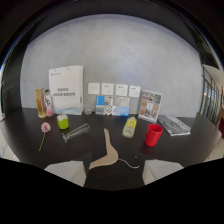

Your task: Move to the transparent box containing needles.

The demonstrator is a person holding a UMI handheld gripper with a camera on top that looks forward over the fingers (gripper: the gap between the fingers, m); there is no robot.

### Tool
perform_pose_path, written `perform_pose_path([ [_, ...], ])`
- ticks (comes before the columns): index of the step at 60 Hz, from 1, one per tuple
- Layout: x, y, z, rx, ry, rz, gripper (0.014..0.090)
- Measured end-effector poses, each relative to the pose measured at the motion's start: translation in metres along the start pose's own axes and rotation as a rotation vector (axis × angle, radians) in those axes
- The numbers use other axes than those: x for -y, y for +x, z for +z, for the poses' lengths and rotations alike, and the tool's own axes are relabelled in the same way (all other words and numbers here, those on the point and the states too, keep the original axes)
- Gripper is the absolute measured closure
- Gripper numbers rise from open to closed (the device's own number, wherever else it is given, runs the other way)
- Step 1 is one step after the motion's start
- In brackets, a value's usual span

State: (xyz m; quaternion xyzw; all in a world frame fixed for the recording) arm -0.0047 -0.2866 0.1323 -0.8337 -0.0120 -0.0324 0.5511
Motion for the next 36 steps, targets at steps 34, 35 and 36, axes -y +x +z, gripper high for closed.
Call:
perform_pose_path([
  [34, 0.078, -0.058, 0.084, 0.026, -0.006, -0.011, 0.019],
  [35, 0.082, -0.061, 0.09, 0.029, -0.006, -0.011, 0.0191],
  [36, 0.086, -0.065, 0.096, 0.03, -0.007, -0.012, 0.0192],
])
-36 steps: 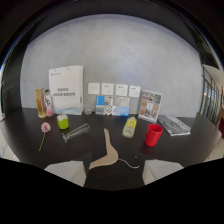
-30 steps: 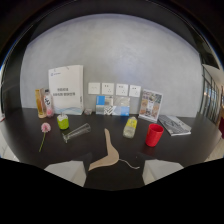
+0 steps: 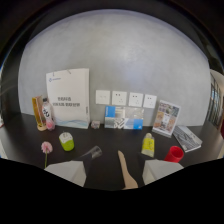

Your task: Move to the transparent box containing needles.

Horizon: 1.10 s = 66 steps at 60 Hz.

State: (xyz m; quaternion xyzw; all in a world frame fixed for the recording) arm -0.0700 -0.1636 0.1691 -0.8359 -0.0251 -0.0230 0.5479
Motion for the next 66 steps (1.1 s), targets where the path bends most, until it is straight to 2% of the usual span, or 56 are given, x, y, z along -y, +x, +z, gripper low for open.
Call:
perform_pose_path([
  [19, 0.044, -0.055, 0.126, 0.009, -0.057, 0.004, 0.0192],
  [40, 0.049, -0.091, 0.258, -0.004, -0.143, 0.015, 0.0192],
  [50, 0.034, -0.098, 0.295, -0.001, -0.193, 0.017, 0.0191],
  [66, 0.02, -0.104, 0.328, -0.002, -0.222, 0.036, 0.0191],
])
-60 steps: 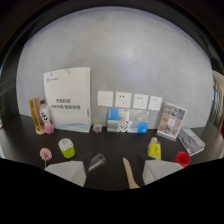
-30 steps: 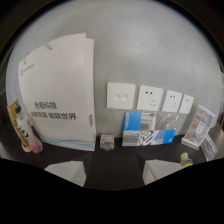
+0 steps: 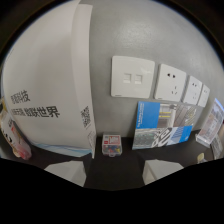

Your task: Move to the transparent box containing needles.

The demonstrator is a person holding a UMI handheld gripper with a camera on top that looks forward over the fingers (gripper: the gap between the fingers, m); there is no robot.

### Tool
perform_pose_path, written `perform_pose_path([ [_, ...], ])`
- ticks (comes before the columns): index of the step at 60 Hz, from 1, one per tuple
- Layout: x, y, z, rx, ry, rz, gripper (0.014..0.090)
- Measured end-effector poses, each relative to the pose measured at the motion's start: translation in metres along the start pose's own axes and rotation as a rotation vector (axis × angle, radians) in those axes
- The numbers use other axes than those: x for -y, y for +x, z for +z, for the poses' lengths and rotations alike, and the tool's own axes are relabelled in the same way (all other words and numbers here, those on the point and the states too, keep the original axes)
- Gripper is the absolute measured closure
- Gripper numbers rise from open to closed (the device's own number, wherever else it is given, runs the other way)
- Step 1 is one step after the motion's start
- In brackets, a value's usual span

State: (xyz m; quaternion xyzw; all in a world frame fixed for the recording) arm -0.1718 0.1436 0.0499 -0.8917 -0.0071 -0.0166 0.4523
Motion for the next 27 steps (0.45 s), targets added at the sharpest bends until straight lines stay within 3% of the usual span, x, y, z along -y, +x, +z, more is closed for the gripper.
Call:
perform_pose_path([
  [27, -0.0061, -0.0012, 0.0091, -0.005, -0.01, -0.014, 0.0192],
])
